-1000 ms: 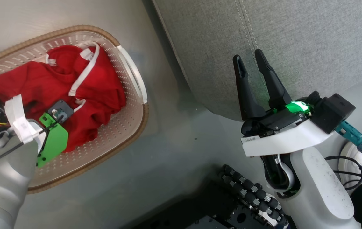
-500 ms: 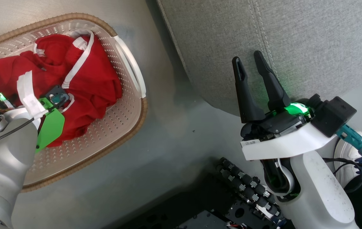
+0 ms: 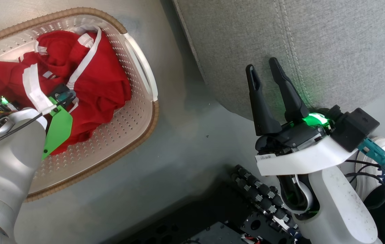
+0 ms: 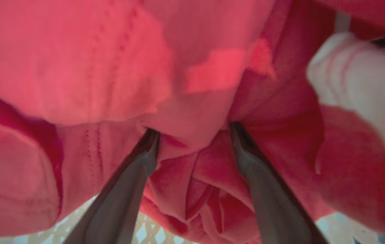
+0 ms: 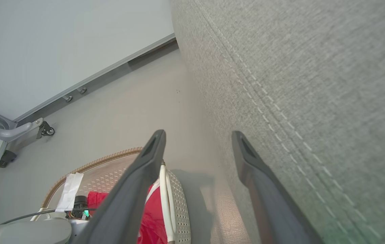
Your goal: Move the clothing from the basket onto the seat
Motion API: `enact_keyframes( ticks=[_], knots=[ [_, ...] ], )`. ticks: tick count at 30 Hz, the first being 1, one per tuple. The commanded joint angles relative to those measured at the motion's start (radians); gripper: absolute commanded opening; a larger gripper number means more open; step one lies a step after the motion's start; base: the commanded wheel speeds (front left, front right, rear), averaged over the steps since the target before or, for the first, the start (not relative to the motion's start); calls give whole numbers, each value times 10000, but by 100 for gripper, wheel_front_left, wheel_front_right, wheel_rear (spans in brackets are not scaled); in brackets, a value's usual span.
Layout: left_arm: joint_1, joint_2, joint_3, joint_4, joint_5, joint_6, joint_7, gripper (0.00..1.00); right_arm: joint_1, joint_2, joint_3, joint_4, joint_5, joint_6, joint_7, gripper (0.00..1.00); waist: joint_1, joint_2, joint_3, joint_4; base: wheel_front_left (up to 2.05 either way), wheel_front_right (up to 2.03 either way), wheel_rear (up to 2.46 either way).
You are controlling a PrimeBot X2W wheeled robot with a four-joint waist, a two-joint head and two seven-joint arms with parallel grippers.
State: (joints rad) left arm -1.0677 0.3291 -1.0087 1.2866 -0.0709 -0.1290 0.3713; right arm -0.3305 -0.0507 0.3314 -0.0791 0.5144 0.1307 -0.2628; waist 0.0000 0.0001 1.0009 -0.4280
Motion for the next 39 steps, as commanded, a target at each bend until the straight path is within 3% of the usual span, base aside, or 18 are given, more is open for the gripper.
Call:
enact_keyframes(
  ticks=[1, 2, 3, 4, 16, 24, 39],
  knots=[
    [-141, 79, -135, 37, -246, -23, 170, 100, 119, 5, 4, -54, -77, 1, -32, 100, 0, -1, 41, 30, 0, 0, 0],
    [-168, 93, -259, 36, -398, -23, 254, 45, 108, 5, 12, -63, -75, 1, -32, 100, 0, -1, 58, 40, 0, 0, 0],
    [-183, 101, -367, 27, -528, -23, 313, 5, 97, 5, 18, -68, -80, 1, -32, 100, 0, -1, 67, 46, 0, 0, 0],
    [-228, 124, -472, 9, -731, -23, 369, 0, 74, 5, 20, -72, -89, 1, -32, 100, 0, -1, 78, 56, 0, 0, 0],
    [-418, 528, -1382, -319, -2140, -7, 412, 0, -376, 3, 173, -1, -226, 1, -31, 100, 0, -1, -139, 19, 0, 0, 0],
    [-278, 575, -1331, -311, -2838, -5, -230, 0, -807, 3, 263, 241, -434, 1, -33, 100, 0, -1, -777, -165, 0, 0, 0],
    [1130, -604, -1093, -175, -3680, 10, -2048, 0, -173, -10, -331, 1109, -1449, 1, -31, 100, 0, -1, -3813, 933, 0, 0, 0]
  ],
)
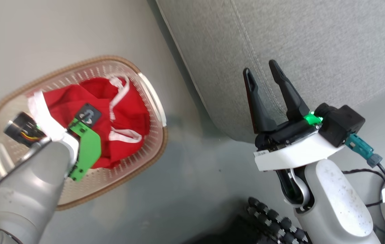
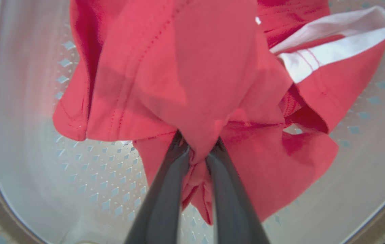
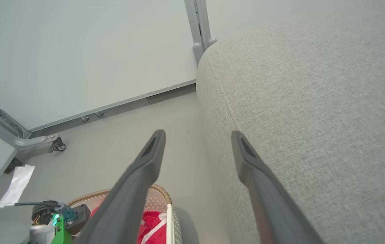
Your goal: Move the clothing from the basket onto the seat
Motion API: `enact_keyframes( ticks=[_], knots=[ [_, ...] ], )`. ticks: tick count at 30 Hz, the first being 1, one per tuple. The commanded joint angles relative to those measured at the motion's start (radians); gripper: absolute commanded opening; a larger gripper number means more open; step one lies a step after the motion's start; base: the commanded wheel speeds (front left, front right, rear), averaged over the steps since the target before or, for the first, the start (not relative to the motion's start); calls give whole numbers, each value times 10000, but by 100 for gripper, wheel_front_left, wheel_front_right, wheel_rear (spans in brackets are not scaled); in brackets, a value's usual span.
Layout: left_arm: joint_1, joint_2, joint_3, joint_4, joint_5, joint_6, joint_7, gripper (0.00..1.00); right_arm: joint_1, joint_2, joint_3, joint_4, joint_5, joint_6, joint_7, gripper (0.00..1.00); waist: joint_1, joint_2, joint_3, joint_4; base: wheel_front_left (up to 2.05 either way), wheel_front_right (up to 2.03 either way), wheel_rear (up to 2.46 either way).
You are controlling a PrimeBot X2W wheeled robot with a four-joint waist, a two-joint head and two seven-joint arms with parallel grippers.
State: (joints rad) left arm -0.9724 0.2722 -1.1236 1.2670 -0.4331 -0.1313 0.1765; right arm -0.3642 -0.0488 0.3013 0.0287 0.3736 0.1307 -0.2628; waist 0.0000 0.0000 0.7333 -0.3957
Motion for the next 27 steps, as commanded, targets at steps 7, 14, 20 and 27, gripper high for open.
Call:
enact_keyframes(
  ticks=[7, 14, 20, 27],
  knots=[
    [1018, -607, 490, 40, -634, 308, -1623, 0, 799, -33, -207, 450, -501, 1, -31, 100, 0, 0, -2656, 1181, 0, 0, 0],
    [1861, -1077, 1250, -23, -1492, 596, -3583, 0, 1506, -33, -361, 774, -901, 1, -31, 100, 0, 0, -4138, 1784, 0, 0, 0],
    [2511, -1300, 2292, -705, -2391, 463, -4402, 0, 2051, -33, -398, 969, -1157, 1, -31, 100, 0, 0, -5225, 2149, 0, 0, 0],
    [3801, -932, 4765, -4513, -2182, 840, -4418, 0, 2619, -37, -369, 1098, -1387, 1, -31, 100, 0, 0, -6228, 2399, 0, 0, 0]
  ],
)
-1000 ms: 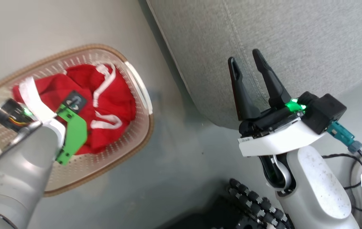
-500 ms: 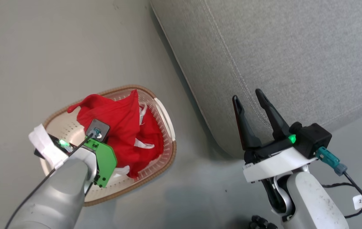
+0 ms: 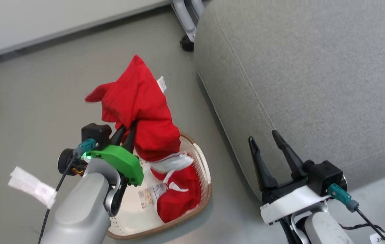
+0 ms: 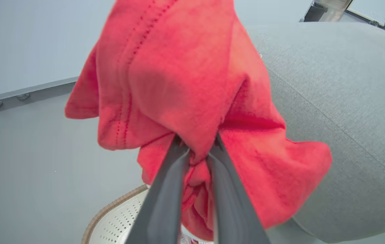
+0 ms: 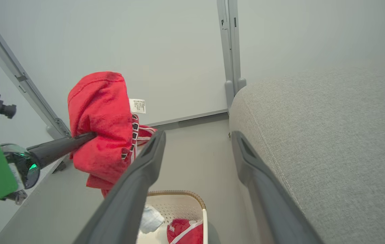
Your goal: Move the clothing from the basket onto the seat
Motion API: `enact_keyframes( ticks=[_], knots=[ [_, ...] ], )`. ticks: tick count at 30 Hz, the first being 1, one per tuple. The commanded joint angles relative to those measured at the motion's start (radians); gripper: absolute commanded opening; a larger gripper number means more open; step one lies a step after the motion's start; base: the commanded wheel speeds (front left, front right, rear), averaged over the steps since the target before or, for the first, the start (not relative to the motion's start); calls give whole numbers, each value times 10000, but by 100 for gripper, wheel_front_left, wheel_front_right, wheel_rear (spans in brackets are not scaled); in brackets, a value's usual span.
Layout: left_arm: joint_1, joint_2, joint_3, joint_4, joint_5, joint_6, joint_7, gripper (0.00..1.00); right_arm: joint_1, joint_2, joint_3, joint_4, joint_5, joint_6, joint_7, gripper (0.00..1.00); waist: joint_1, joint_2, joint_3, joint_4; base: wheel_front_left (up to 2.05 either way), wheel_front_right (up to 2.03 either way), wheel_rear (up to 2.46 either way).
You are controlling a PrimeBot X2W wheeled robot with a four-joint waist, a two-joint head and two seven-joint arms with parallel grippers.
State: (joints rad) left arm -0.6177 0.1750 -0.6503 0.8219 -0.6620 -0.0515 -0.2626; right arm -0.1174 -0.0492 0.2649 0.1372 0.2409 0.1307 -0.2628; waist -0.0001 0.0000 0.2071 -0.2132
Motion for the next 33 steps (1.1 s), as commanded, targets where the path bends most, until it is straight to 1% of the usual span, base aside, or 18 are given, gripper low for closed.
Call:
enact_keyframes(
  ticks=[1, 4, 7, 10, 14, 16, 18, 21, 24, 28, 33],
  knots=[
    [468, 19, 376, -579, 267, 75, -28, 0, 207, -50, 34, 20, -76, 1, -31, 100, 1, 0, -1066, 582, 0, 0, 0],
    [1335, -167, 1556, -2162, 851, 39, -31, 0, 405, -123, 196, 44, -77, 1, -31, 100, 1, 0, -1420, 578, 0, 0, 0],
    [2088, -502, 2643, -3564, 1417, -154, -30, 0, 513, -178, 294, 11, -79, 1, -31, 100, 1, 0, -1641, 559, 0, 0, 0],
    [2660, -796, 3516, -4789, 2120, -360, -29, 0, 549, -209, 338, -16, -48, 1, -31, 100, 1, 0, -1787, 544, 0, 0, 0],
    [3248, -1122, 4185, -6052, 2638, -646, -19, 0, 666, -254, 386, -3, -37, 1, -31, 100, 1, 0, -1998, 538, 0, 0, 0],
    [3460, -1179, 4387, -6545, 2727, -719, -18, 0, 707, -275, 428, -19, -37, 1, -31, 100, 1, 0, -2056, 534, 0, 0, 0],
    [3575, -1222, 4320, -6983, 2888, -771, -20, 0, 707, -296, 450, -52, -50, 1, -31, 100, 1, 0, -2080, 538, 0, 0, 0],
    [3735, -1233, 4161, -7421, 2714, -792, -18, 0, 693, -327, 449, -86, -63, 1, -31, 100, 1, 0, -2084, 550, 0, 0, 0],
    [3786, -1238, 3556, -7961, 2348, -803, -18, 0, 703, -335, 449, -119, -80, 1, -31, 100, 1, 0, -2081, 543, 0, 0, 0],
    [3835, -1164, 2781, -8308, 1911, -803, -19, 0, 722, -330, 465, -138, -90, 1, -31, 100, 1, 0, -2067, 532, 0, 0, 0],
    [3806, -1030, 2305, -8389, 1597, -802, -20, 0, 681, -365, 559, -200, -31, 1, -31, 100, 1, 0, -2049, 502, 0, 0, 0]
  ],
)
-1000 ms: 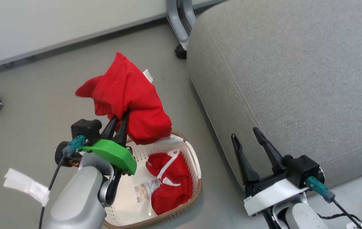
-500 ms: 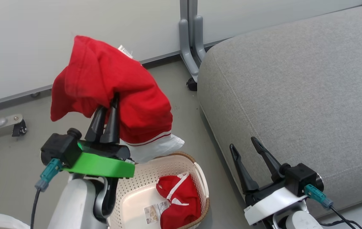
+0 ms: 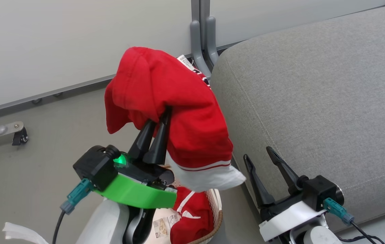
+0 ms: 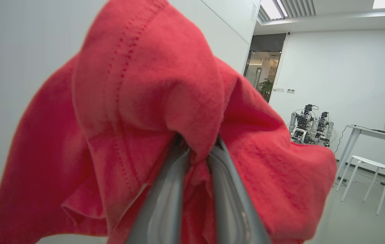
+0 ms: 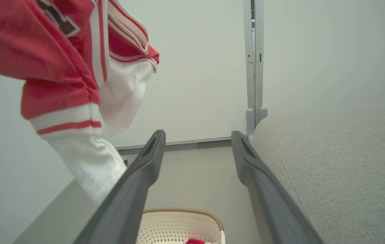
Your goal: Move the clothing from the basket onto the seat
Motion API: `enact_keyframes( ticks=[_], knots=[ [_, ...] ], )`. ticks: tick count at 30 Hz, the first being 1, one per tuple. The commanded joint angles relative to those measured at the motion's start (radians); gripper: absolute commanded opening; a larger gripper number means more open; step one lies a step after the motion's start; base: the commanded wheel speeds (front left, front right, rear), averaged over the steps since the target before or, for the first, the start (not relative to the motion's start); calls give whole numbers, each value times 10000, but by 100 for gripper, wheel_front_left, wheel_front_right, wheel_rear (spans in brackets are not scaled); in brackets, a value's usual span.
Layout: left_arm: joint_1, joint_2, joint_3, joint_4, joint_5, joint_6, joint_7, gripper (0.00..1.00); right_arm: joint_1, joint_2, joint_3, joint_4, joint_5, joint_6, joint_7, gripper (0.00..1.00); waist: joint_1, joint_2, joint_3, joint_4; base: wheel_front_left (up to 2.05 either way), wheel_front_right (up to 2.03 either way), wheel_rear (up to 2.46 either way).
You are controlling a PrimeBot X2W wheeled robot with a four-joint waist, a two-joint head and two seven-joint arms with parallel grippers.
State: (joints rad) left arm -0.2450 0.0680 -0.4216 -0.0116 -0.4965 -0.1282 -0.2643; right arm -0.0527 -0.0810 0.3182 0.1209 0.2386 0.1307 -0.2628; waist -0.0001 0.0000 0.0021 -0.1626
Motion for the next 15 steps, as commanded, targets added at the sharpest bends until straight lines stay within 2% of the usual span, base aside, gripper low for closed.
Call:
enact_keyframes(
  ticks=[1, 6, 15],
  knots=[
    [71, 53, -73, -63, -103, -34, -3, 0, 34, -60, 40, -47, -11, 1, -31, 100, 1, 0, 3, -7, 0, 0, 0],
    [-41, 251, -507, 22, -304, -33, -3, 0, -2, -115, 68, -60, -53, 1, -31, 100, 1, 0, 17, -36, 0, 0, 0],
    [-86, 320, -489, 6, -323, -32, -3, 0, 65, -57, 0, -43, 158, 1, -31, 100, 1, 0, 24, -37, 0, 0, 0]
  ],
)
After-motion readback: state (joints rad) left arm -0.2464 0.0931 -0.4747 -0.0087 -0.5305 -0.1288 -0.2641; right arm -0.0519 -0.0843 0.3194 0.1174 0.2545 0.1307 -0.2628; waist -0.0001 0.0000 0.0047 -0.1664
